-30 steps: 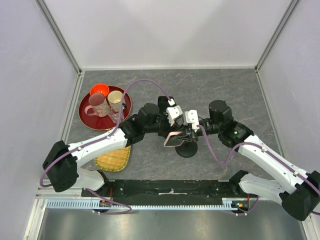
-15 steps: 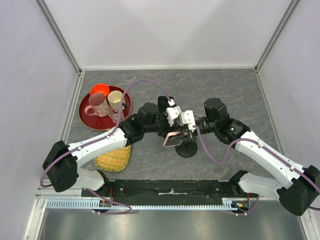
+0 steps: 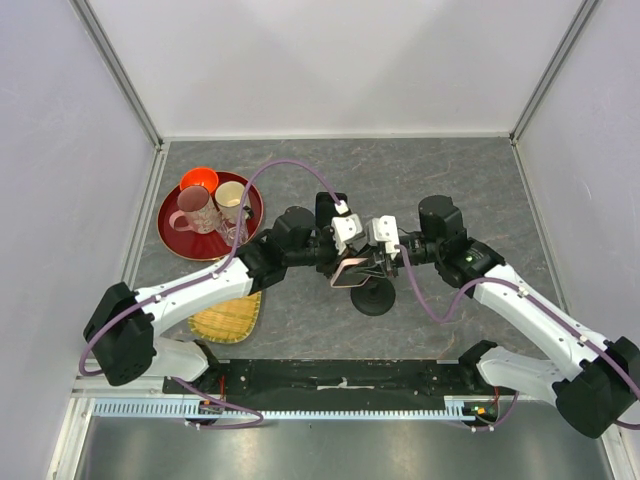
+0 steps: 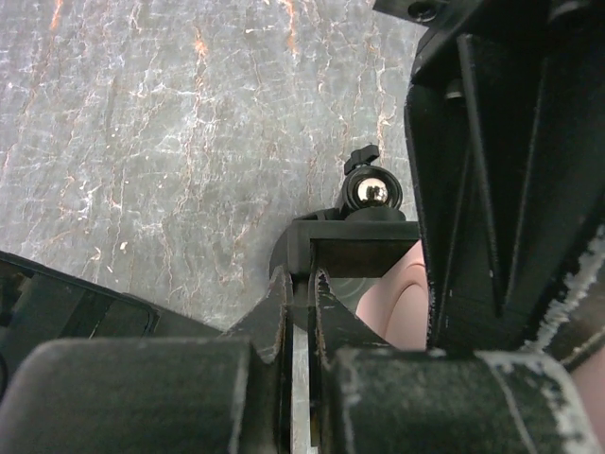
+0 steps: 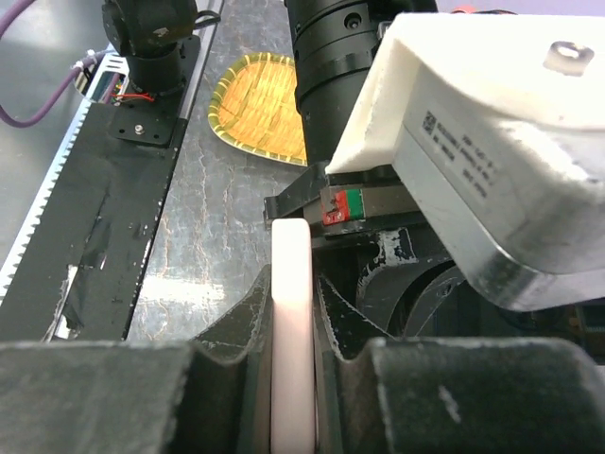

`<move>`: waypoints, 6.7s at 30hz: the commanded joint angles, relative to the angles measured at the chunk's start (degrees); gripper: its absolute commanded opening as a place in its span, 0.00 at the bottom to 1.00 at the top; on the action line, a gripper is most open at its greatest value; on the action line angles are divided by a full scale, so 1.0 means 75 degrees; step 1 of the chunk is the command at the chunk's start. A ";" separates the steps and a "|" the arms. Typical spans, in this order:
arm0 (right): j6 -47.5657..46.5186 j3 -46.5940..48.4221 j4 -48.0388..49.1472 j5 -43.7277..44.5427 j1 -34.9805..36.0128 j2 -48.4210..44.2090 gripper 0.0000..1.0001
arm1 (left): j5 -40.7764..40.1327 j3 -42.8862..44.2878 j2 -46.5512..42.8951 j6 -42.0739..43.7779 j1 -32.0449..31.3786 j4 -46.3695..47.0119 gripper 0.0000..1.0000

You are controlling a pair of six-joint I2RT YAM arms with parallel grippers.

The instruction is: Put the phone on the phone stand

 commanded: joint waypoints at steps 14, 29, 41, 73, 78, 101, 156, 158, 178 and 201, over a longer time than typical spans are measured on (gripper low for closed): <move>0.3204 0.0370 -0.0660 0.4229 0.0189 -0.0608 0.00 | -0.4021 -0.0395 -0.0498 -0.1267 -0.0376 0.1048 0.02; 0.4916 0.0582 -0.3722 1.0680 0.0860 -0.1698 0.00 | -0.7202 -0.0935 -0.0732 -0.2054 -0.0845 0.1483 0.02; 0.4612 0.1448 -0.3601 1.1392 0.1457 0.0140 0.00 | -0.5725 0.0166 -0.0580 -0.2416 -0.0974 -0.0902 0.02; 0.4718 0.1121 -0.3312 0.9989 0.1985 0.0154 0.00 | -0.4447 0.1621 -0.2266 -0.4139 -0.1138 -0.5242 0.42; 0.4694 0.1144 -0.3288 0.9474 0.1716 0.0083 0.00 | -0.4846 0.1305 -0.2957 -0.4245 -0.1115 -0.5724 0.46; 0.6135 0.2069 -0.5420 1.1709 0.1552 -0.0924 0.75 | -0.1448 0.2052 -0.1576 -0.4093 0.0197 -0.3158 0.52; 0.6805 0.1098 -0.1088 1.4314 0.3229 -0.0538 0.00 | -0.2784 0.0589 -0.2677 -0.2370 0.1253 -0.2044 0.47; 0.6314 0.0969 -0.0746 1.3740 0.2808 -0.0549 0.00 | -0.2784 0.0566 -0.2654 -0.2370 0.1252 -0.2033 0.47; 0.5455 0.1705 -0.2030 1.0800 0.2020 -0.1252 0.52 | -0.1286 0.0460 -0.2350 -0.2370 0.1264 -0.1647 0.46; 0.6790 0.1683 -0.5689 1.0138 0.2020 -0.1124 0.74 | 0.1459 0.0542 -0.1775 -0.2675 0.1241 -0.1166 0.44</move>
